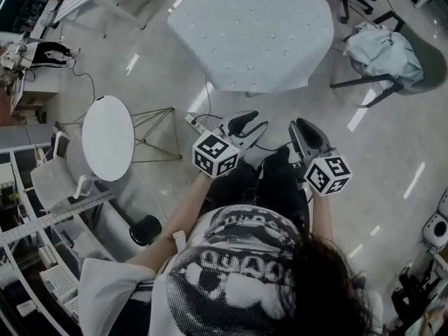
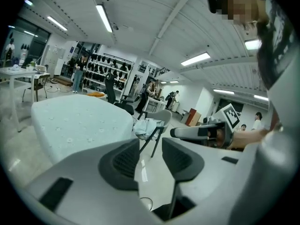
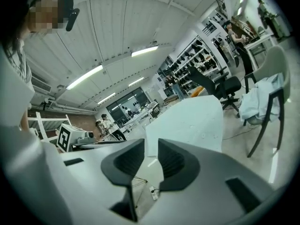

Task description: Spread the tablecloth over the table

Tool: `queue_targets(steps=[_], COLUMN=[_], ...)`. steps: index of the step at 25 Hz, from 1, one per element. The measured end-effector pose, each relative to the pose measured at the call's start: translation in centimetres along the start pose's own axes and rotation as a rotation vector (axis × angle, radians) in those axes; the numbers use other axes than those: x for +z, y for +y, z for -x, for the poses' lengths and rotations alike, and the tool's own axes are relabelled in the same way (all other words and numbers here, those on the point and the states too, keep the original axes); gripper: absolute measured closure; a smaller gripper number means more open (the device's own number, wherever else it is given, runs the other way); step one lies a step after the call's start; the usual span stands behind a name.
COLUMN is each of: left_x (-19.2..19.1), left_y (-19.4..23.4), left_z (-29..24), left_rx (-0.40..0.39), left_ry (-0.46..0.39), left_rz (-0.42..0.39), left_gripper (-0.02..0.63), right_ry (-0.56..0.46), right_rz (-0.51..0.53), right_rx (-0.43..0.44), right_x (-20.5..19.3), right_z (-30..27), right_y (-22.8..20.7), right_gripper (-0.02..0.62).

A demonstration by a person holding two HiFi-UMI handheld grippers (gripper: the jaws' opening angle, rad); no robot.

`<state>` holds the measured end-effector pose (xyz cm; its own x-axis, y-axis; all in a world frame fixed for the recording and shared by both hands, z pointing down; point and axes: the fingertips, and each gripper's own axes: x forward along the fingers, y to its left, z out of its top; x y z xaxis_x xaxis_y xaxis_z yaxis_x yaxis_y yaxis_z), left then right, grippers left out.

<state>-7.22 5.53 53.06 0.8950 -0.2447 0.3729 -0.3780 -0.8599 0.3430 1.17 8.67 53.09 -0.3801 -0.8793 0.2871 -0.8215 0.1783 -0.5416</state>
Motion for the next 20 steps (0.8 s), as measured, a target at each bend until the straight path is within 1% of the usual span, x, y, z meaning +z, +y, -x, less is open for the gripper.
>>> queue_targets(steps=[3, 8, 13, 18, 20], left_x=[-0.1, -0.7, -2.0, -3.1, -3.4], left_y=[0.3, 1.1, 1.4, 0.8, 0.4], left_z=[2.0, 6.2, 9.6, 11.8, 12.4], left_rx=[-0.027, -0.058, -0.09, -0.128, -0.149], left_ry=[-0.021, -0.039, -0.031, -0.021, -0.019], left_rz=[0.0, -0.014, -0.071, -0.137, -0.154], left_gripper=[0.459, 0.497, 0.527, 0.557, 0.568], right_ry=[-0.032, -0.031, -0.046, -0.068, -0.068], right_rz=[0.0, 0.02, 0.049, 0.081, 0.104], right_rx=[-0.02, -0.036, -0.083, -0.128, -0.142], right_x=[-0.1, -1.7, -3.3, -4.6, -5.2], right_z=[-0.4, -1.6, -1.9, -0.9, -0.5], right_y=[2.0, 6.3, 9.2, 11.1, 11.8], right_gripper=[0.536, 0.543, 0.575, 0.606, 0.607])
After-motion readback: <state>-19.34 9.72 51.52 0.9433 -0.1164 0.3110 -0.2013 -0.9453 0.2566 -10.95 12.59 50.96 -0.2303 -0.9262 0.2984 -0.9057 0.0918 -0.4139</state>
